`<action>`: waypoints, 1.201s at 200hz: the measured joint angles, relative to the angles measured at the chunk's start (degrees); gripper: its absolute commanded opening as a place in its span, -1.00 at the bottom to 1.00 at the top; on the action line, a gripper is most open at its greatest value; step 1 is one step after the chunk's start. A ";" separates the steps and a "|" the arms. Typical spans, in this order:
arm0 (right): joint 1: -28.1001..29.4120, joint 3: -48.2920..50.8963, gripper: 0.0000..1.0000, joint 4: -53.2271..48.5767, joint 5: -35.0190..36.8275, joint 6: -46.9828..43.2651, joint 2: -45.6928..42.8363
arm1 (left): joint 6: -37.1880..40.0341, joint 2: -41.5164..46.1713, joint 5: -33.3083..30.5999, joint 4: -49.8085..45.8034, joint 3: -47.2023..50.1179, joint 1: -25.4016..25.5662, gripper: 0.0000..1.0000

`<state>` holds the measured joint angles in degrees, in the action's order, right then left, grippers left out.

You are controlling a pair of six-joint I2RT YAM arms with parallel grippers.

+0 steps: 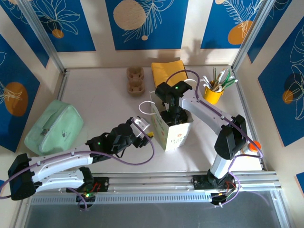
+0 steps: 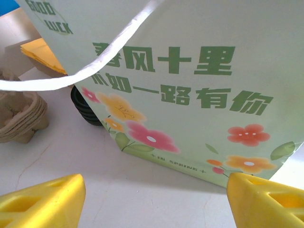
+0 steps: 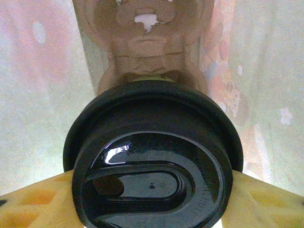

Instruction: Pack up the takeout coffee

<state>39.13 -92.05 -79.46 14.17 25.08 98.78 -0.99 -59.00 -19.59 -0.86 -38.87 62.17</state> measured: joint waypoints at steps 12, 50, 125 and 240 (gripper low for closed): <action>-0.22 0.37 0.10 0.42 -0.31 -0.13 0.00 | 0.00 0.00 0.00 0.00 -0.02 0.00 0.56; -0.55 0.87 0.11 1.31 -0.79 -0.28 0.00 | 0.00 0.00 0.00 0.00 -0.02 0.00 0.56; -0.55 2.38 0.10 2.69 -0.96 -0.68 0.00 | 0.00 0.00 0.00 -0.02 -0.02 0.00 0.56; -0.55 4.17 0.09 4.28 -1.16 -0.68 0.00 | 0.00 0.04 0.00 -0.04 -0.02 0.00 0.56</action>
<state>38.59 -87.88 -75.18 13.02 24.40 98.78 -0.99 -58.96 -19.59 -0.91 -38.89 62.17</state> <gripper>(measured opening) 0.621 0.781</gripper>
